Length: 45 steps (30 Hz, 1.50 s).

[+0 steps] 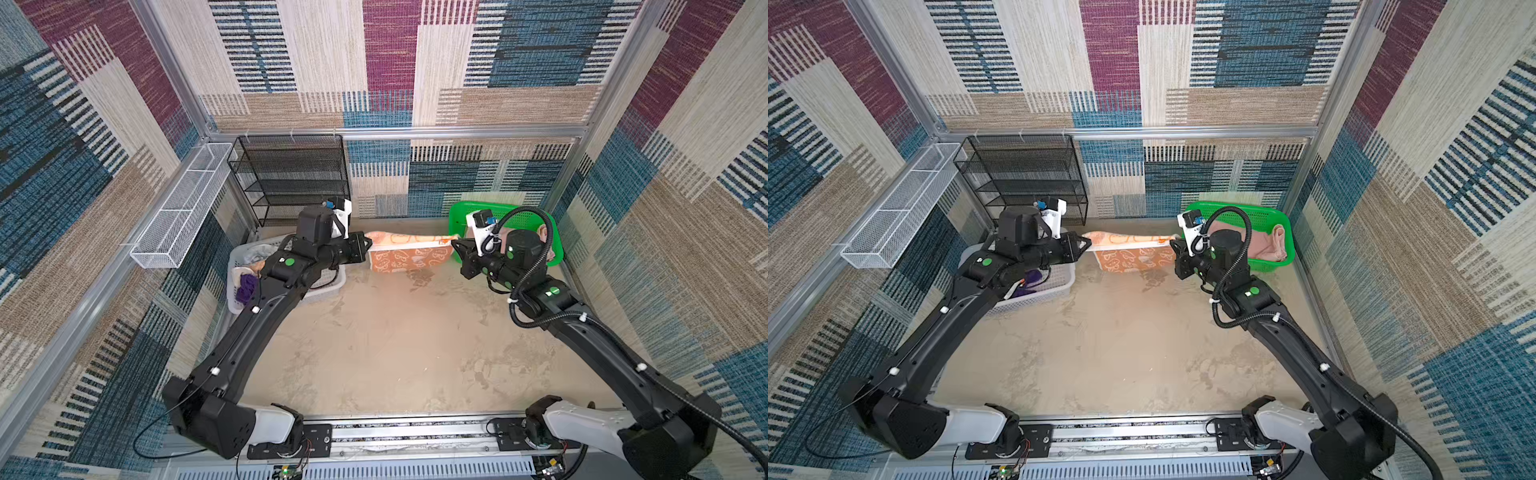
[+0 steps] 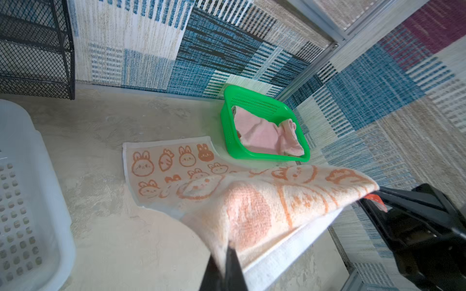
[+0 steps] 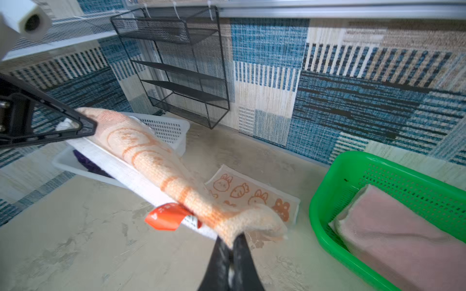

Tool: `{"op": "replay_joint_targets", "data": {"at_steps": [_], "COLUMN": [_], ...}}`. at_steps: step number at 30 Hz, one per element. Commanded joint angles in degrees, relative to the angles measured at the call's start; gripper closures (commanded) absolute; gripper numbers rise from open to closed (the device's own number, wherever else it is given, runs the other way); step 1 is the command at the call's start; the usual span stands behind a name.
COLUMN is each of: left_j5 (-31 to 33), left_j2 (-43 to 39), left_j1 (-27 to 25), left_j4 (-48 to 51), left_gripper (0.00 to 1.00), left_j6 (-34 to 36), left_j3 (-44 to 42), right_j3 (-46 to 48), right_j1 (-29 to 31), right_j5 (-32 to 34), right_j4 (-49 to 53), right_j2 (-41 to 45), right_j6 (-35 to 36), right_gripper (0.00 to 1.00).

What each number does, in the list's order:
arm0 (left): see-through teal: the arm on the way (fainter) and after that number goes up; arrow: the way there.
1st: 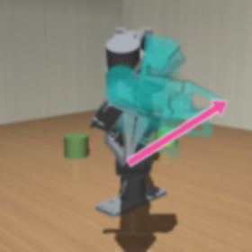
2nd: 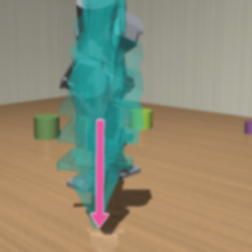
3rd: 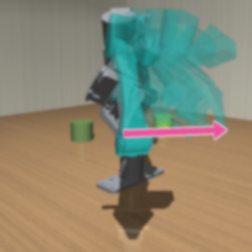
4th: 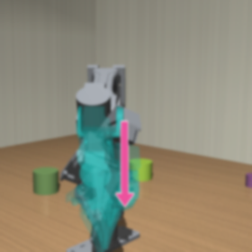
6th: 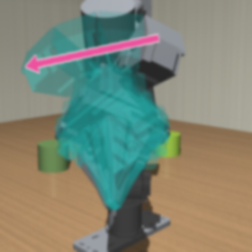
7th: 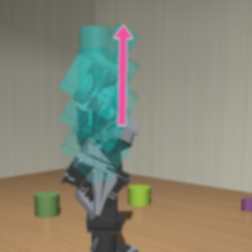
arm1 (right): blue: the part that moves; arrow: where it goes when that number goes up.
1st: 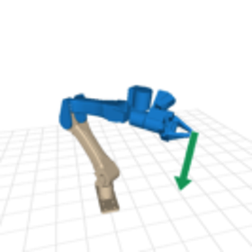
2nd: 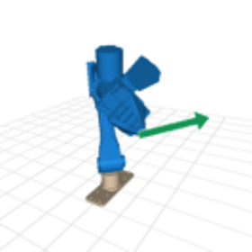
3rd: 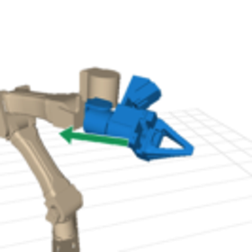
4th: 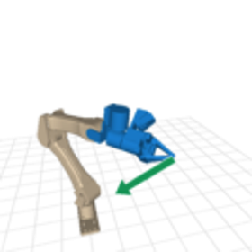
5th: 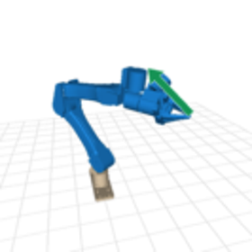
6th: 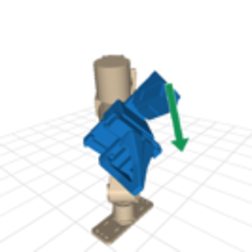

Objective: Fold and stack the towels

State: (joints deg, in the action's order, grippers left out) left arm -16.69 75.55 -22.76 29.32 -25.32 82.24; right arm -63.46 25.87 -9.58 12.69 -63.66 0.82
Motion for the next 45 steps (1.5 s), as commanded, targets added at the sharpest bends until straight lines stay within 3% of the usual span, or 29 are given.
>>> {"op": "replay_joint_targets", "data": {"at_steps": [1,4,8,14,19,23,30,39,45], "left_j5": [-0.1,-3.4,-5.2,-6.4,-6.6,-4.3,5.3,15.4,15.4], "left_j2": [-4.7,-10.1,-17.0,-24.4,-24.9,-21.8,-12.2,1.8,12.3], "left_j1": [-0.7,-1.6,-1.9,-2.1,-2.1,-2.1,-1.9,0.9,3.8], "left_j4": [1.0,1.0,1.0,-0.3,-3.3,-4.4,-4.5,-7.5,-16.4], "left_gripper": [1.0,1.0,1.0,1.0,1.0,1.0,1.0,1.0,1.0], "left_j6": [1.1,1.1,0.3,-1.8,-2.4,-2.0,2.5,3.5,2.5], "left_j3": [-1.5,-3.3,-6.0,-6.2,-5.4,-4.0,0.6,-0.2,-1.0], "right_j3": [-1.1,-0.9,-0.2,-0.1,-2.6,-5.4,-9.1,-8.1,-8.2], "right_j1": [0.4,0.4,0.4,0.4,0.4,0.4,0.0,-4.4,-7.0], "right_j5": [-5.3,-11.9,-15.2,-15.8,-13.5,-7.1,4.5,5.3,5.6], "right_j4": [4.3,5.0,5.5,5.5,5.7,6.6,4.1,-7.0,-15.8], "right_j2": [3.9,8.0,12.5,15.9,15.4,13.2,5.1,-10.6,-21.4], "right_j6": [1.3,0.8,-1.7,-6.3,-8.1,-8.6,-6.1,-5.0,-4.4], "right_gripper": [1.0,1.0,1.0,1.0,1.0,1.0,1.0,1.0,1.0]}}
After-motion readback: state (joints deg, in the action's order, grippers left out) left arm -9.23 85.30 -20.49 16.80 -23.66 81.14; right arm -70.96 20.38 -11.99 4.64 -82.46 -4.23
